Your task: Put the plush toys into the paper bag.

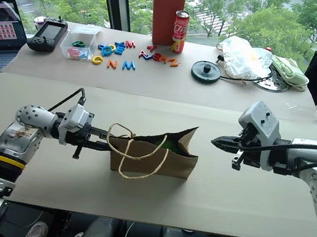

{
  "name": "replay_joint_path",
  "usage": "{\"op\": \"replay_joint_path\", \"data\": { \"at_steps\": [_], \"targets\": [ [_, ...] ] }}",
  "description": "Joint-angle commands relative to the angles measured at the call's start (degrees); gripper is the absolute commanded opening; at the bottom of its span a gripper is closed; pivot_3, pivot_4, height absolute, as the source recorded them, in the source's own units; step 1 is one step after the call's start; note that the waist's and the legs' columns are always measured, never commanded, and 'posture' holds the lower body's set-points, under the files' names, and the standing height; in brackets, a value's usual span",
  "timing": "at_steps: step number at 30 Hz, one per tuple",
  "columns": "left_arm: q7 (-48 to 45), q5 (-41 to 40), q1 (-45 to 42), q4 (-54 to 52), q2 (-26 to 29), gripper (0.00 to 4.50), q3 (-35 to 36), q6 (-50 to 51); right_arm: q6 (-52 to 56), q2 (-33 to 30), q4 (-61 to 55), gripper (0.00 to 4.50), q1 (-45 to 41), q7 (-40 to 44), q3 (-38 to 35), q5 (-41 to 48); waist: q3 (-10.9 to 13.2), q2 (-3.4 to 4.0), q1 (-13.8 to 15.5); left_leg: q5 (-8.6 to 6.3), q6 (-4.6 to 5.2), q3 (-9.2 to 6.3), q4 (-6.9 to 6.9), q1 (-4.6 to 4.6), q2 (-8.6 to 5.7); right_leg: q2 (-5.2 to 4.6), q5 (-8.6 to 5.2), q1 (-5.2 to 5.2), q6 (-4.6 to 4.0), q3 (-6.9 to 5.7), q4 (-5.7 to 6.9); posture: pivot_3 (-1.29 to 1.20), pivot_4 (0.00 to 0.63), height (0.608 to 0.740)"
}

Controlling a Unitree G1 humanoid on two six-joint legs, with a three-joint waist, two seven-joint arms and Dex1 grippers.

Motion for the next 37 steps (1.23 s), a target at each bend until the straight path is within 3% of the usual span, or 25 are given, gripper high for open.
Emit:
{"op": "replay_joint_path", "data": {
  "at_steps": [1,8,14,37],
  "targets": [
    [1.14,-4.46,0.03,-7.96,3.78,2.83,4.13,6.52,-3.43,-1.88,-0.97,0.0,-0.13,2.49,-1.36,0.3,0.0,-0.01,0.0,0.0,0.0,0.0,0.0,-0.01,0.0,0.0,0.0,0.0,0.0,0.0,0.0,0.0,0.15,0.739],
    [1.74,-17.03,-1.85,-19.84,14.09,2.83,11.53,26.59,-6.78,-3.84,-2.03,0.0,1.58,7.44,-6.28,3.18,0.01,0.0,-0.05,0.0,0.0,-0.07,0.0,0.02,0.03,0.01,-0.02,0.0,0.03,0.01,0.02,0.0,0.15,0.739],
    [1.71,-24.31,-3.09,-23.13,19.32,2.83,15.15,35.98,-9.0,-2.33,-1.9,0.0,-0.24,8.84,-9.36,7.14,0.02,0.02,-0.11,0.0,-0.01,-0.04,0.0,0.11,0.03,0.01,-0.02,0.04,0.03,0.02,0.05,0.0,0.15,0.739],
    [6.47,-25.47,-3.77,-22.78,17.52,2.83,15.8,36.51,-11.15,-1.48,0.8,0.0,-3.32,7.41,-7.67,8.48,0.03,0.02,0.42,0.0,-0.01,0.16,0.0,0.12,0.01,0.03,-0.02,0.05,0.01,0.04,0.05,0.0,0.15,0.739]
  ]
}}
